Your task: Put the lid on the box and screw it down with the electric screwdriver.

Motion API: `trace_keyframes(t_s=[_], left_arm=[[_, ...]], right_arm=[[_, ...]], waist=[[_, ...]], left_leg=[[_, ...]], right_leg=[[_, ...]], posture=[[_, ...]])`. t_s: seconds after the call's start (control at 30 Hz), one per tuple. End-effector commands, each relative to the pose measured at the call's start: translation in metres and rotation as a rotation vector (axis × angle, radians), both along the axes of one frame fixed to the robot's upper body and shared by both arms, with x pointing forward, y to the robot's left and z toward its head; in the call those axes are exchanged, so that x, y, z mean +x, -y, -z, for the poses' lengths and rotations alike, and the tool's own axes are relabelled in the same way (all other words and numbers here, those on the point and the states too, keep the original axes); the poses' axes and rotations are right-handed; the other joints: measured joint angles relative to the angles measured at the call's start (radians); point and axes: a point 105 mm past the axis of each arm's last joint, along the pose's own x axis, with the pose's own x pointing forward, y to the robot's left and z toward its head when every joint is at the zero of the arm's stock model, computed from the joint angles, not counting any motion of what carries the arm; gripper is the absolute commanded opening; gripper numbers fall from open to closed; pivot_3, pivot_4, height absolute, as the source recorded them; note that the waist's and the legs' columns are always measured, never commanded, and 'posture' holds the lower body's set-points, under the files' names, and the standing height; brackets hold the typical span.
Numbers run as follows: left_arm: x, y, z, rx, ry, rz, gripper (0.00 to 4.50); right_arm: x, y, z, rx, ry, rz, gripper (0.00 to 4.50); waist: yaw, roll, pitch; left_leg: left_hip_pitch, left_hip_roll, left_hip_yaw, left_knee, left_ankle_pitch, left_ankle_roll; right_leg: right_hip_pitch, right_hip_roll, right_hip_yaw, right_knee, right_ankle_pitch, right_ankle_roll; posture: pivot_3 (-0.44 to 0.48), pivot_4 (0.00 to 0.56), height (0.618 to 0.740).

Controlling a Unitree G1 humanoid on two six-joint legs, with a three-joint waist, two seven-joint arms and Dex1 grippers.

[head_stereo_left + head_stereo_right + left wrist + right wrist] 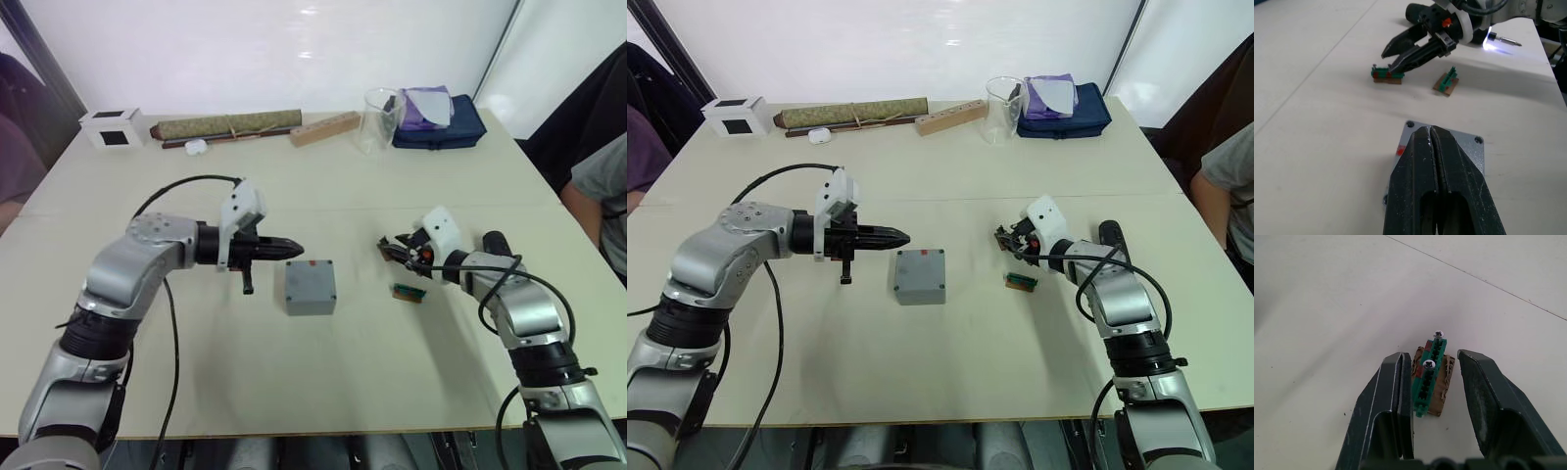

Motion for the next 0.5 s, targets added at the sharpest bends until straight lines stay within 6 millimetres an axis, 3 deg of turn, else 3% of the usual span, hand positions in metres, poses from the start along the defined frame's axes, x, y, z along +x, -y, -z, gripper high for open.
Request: trace_keyframes(t_s=[0.03, 0.17, 0.5], left_arm=[[-0.0007, -0.001, -0.0083, -0.005, 0.049, 0.001, 0.0], [0.0, -0.0013, -0.0079, -0.006, 0.05, -0.005, 0.0], [0.0016, -0.0017, -0.0085, -0.008, 0.054, -0.013, 0.0]], right_arm=[[0.0041, -0.0044, -0.0125, -0.003, 0.054, -0.015, 1.27], [0.0045, -0.0055, -0.0112, -0.007, 0.055, -0.017, 0.04], [0.0039, -0.0018, -0.0176, -0.037, 0.104, -0.033, 0.04]], waist=[[0.0, 0.0, 0.0], [0.0, 0.0, 0.0], [0.0, 0.0, 0.0]], left_leg=[[0.0, 0.0, 0.0, 0.0, 0.0, 0.0], [0.0, 0.0, 0.0, 0.0, 0.0, 0.0], [0.0, 0.0, 0.0, 0.0, 0.0, 0.0]], right_leg=[[0.0, 0.0, 0.0, 0.0, 0.0, 0.0], [0.0, 0.0, 0.0, 0.0, 0.0, 0.0], [0.0, 0.0, 0.0, 0.0, 0.0, 0.0]], posture=[[0.0, 0.15, 0.74], [0.0, 0.15, 0.74], [0.0, 0.15, 0.74]])
